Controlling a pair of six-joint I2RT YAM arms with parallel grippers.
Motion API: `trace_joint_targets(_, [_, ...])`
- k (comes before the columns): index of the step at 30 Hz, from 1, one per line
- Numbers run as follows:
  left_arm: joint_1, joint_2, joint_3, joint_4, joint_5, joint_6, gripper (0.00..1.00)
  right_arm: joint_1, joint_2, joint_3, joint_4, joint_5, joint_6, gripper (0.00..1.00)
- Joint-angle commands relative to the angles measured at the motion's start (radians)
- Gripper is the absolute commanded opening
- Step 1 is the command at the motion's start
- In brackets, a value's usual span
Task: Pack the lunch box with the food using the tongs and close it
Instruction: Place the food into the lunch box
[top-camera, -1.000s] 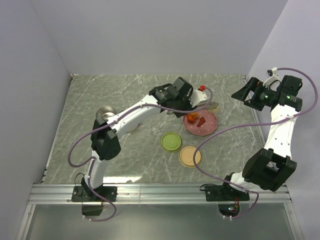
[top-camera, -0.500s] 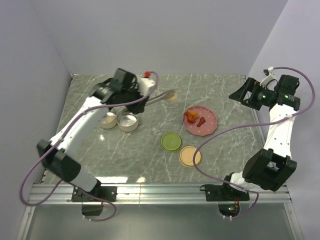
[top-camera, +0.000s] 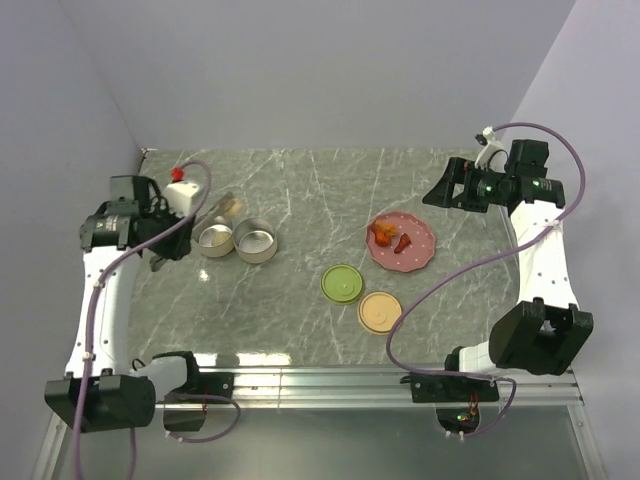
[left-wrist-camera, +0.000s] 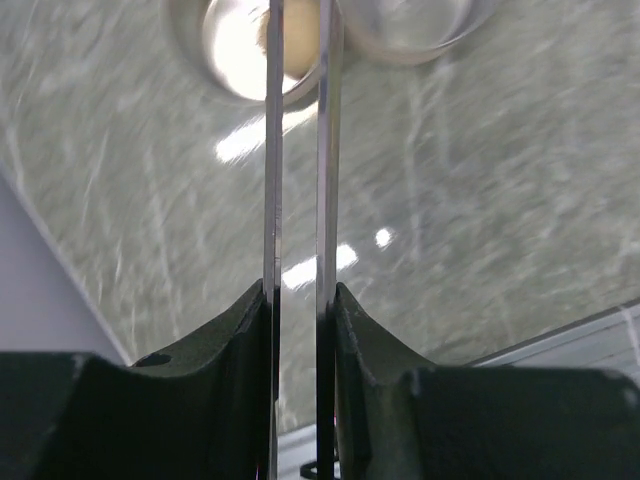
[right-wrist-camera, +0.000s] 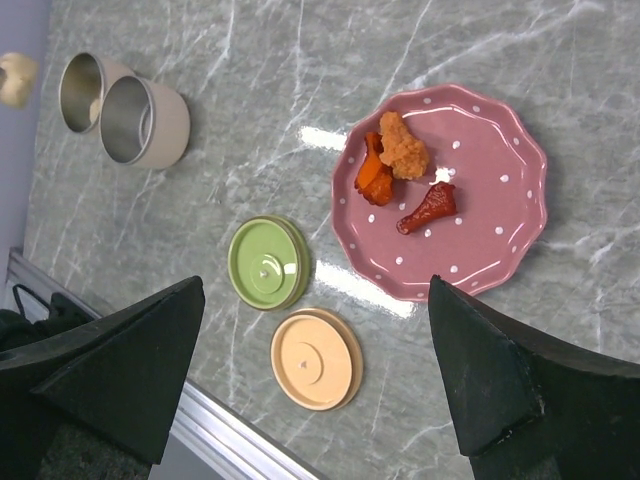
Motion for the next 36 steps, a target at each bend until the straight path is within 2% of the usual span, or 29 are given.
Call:
trace_joint_targets(1, [0.118, -0.032, -0.024, -0.035, 0.018, 0.091, 0.16, 0.016, 0.015, 0.047, -0.003, 0.030, -0.021, 1.00])
trace_joint_targets(3, [0.182, -0.032, -0.038, -0.037, 0.013, 0.112, 0.16, 0.021, 0.015, 0.046, -0.003, 0.031, -0.024, 1.00])
trace_joint_targets(7, [0.228, -0.026, -0.085, -0.011, -0.042, 0.125, 0.17, 0.021, 0.018, 0.043, -0.003, 0.033, -0.025, 1.00])
trace_joint_targets(23, [0.236, 0.134, -0.064, 0.077, -0.037, 0.108, 0.24, 0.024, 0.025, 0.047, -0.005, 0.034, -0.025, 1.00])
trace_joint_targets(36, [0.221, 0.172, -0.046, 0.097, -0.062, 0.114, 0.47, 0.024, 0.028, 0.050, -0.006, 0.037, -0.025, 1.00])
